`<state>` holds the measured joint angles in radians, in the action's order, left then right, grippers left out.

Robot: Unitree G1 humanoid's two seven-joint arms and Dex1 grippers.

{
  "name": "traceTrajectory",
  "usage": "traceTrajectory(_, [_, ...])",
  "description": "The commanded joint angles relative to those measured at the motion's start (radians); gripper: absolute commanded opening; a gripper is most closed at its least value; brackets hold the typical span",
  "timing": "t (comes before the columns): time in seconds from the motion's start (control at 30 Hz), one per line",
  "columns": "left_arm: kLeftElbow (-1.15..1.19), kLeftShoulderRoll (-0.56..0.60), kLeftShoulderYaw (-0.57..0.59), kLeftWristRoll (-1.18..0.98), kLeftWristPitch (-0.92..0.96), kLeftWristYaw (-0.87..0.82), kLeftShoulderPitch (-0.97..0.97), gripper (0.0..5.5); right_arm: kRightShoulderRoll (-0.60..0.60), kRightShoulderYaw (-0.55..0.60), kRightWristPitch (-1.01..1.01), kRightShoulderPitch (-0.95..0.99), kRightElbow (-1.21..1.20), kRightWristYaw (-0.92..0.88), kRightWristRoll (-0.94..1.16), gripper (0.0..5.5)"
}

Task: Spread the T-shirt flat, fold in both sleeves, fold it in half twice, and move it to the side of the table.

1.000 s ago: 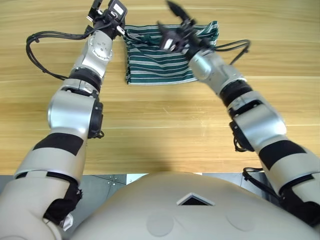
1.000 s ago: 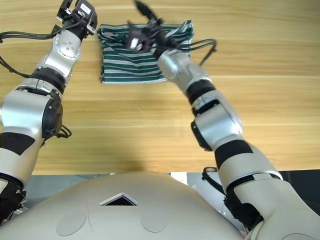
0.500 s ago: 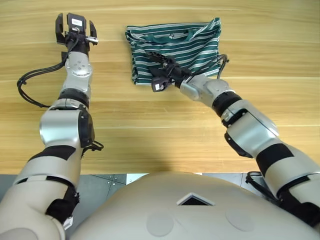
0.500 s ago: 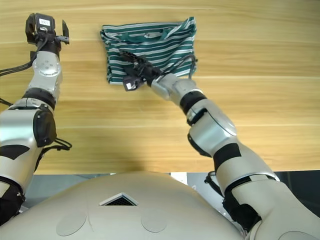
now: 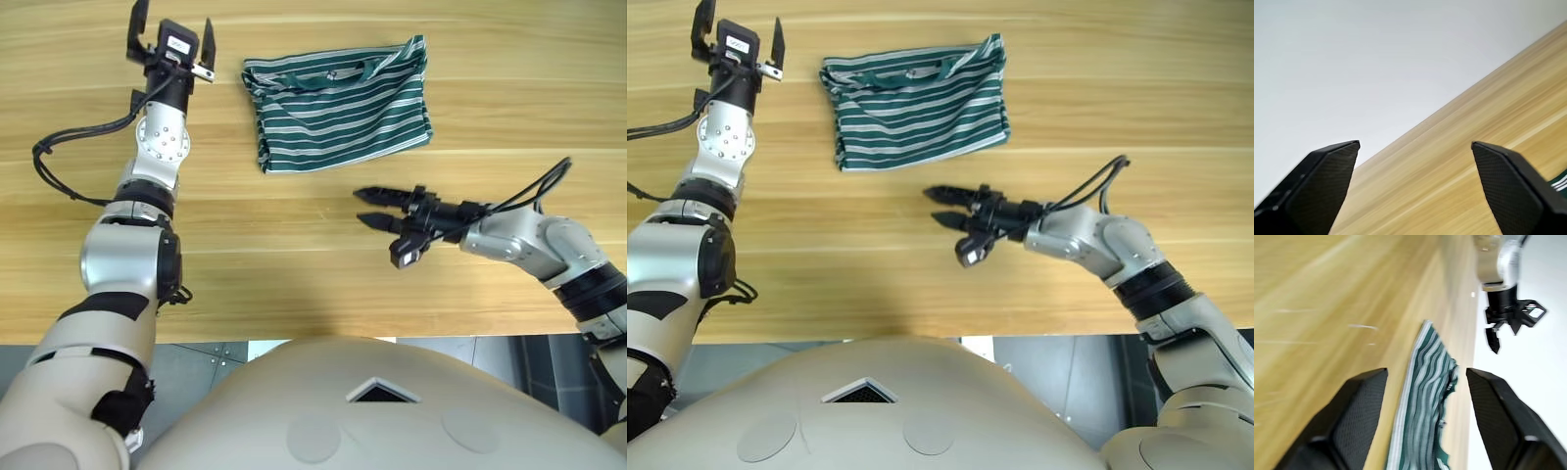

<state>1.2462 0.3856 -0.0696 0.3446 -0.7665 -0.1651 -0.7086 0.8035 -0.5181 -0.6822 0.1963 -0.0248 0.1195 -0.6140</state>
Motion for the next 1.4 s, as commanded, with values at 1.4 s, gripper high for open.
traceTrajectory(1.4, [-0.104, 0.002, -0.151, 0.117, -0.105, -0.066, 0.105, 4.22, -0.062, -0.024, -0.003, 0.050, 0.005, -0.126, -0.125, 2.97])
